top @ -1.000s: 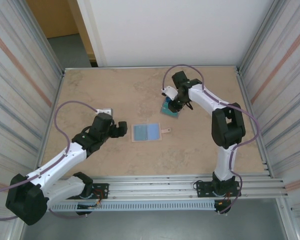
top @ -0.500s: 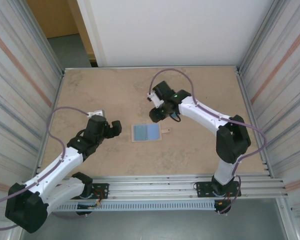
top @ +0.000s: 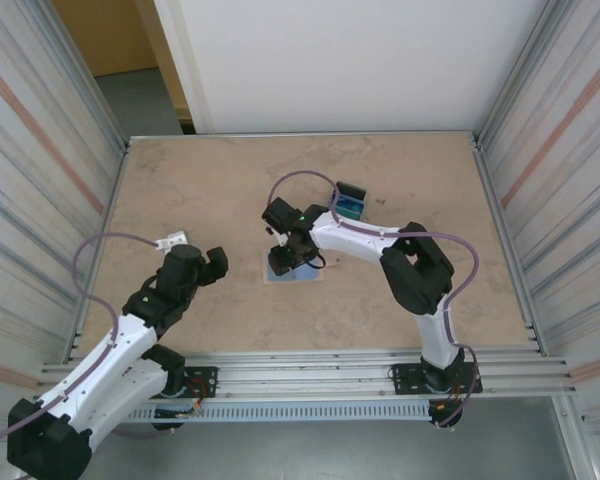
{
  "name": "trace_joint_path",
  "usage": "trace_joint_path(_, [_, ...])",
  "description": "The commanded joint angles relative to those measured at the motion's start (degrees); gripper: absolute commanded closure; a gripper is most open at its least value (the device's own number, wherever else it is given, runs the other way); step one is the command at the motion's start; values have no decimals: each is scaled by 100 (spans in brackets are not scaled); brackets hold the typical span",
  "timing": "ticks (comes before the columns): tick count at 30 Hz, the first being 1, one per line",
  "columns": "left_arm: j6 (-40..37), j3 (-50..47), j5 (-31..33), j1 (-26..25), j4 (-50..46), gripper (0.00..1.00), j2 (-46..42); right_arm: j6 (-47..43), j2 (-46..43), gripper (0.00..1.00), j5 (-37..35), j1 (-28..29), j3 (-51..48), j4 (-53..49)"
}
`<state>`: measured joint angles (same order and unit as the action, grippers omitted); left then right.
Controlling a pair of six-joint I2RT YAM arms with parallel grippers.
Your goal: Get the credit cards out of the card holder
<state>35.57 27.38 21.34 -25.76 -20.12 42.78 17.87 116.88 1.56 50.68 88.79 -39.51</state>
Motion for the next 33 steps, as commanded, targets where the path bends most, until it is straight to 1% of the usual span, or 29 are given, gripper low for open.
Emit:
trace_joint_path(1, [117,-74,200,62,-159,1,-115,175,259,42,-29,117,377,-148])
trace_joint_path(10, [152,-136,73,83,-115,1,-88,46,638,37,-128,136,760,-257])
trace_joint_path(18, [158,-127,21,97,-97,1,-51,23,782,32,-40,158,771,-294])
trace_joint_path(20, [152,-128,10,97,-81,1,-42,17,785,32,-54,161,737,-299])
trace_joint_path(27, [152,-128,-58,115,-21,1,-29,-53,804,41,-265,188,596,-388])
trace_joint_path(30, [152,-127,-74,124,-10,1,-25,-97,838,41,-498,254,595,-492])
trace_joint_path(33, [152,-127,-97,132,7,1,-16,-126,863,41,-582,318,595,-536])
